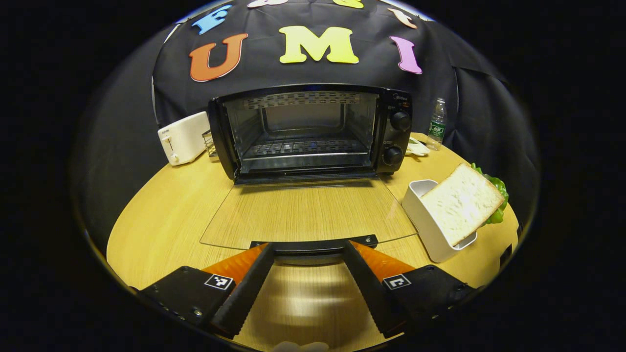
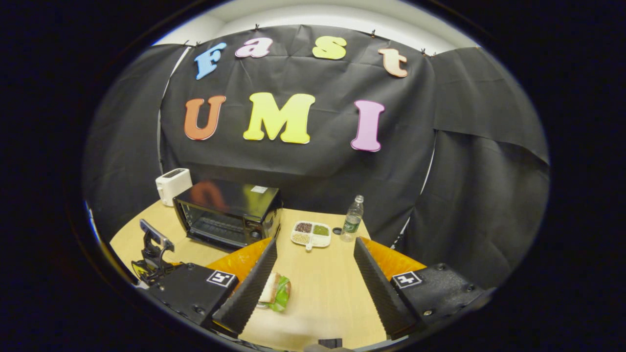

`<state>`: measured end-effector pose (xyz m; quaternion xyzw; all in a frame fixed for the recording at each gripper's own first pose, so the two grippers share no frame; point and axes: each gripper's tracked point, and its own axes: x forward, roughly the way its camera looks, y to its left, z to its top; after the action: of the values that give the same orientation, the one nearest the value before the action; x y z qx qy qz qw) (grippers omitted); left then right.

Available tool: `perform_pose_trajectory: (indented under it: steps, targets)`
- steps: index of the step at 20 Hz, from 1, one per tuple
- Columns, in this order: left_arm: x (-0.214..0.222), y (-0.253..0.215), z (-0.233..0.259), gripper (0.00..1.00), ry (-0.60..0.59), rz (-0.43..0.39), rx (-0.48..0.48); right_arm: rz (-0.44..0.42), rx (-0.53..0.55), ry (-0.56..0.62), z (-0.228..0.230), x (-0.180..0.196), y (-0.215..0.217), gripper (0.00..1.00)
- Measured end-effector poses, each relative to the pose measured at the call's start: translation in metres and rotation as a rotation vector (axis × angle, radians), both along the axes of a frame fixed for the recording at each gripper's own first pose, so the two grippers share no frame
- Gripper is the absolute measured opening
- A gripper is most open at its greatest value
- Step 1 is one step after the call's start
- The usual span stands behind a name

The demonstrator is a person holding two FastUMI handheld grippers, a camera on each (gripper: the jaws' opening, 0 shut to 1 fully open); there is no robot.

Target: Open the electric oven with the left hand, put the food in, and close the electric oven.

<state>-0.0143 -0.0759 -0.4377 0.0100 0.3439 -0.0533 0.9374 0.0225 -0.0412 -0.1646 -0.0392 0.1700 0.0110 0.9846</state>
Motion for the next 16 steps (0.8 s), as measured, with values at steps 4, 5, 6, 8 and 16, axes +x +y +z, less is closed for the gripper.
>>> perform_pose_trajectory:
  steps: [4,5,6,8,16]
  targets:
    - [0.0,0.004,0.016,0.96,-0.019,0.015,-0.007,0.009,0.022,0.02,-0.008,0.0,0.001,1.0]
    - [0.0,0.005,0.026,0.96,-0.029,0.02,-0.015,0.01,0.029,0.03,-0.013,-0.001,0.0,1.0]
    - [0.001,0.009,0.038,0.96,-0.051,0.03,-0.014,0.009,0.035,0.04,-0.019,-0.001,-0.001,1.0]
    - [0.003,0.016,0.066,0.96,-0.093,0.038,-0.014,0.008,0.056,0.069,-0.036,-0.005,-0.002,1.0]
    - [0.015,0.043,0.219,0.96,-0.343,0.076,-0.019,0.037,0.101,0.228,-0.127,-0.011,0.015,1.0]
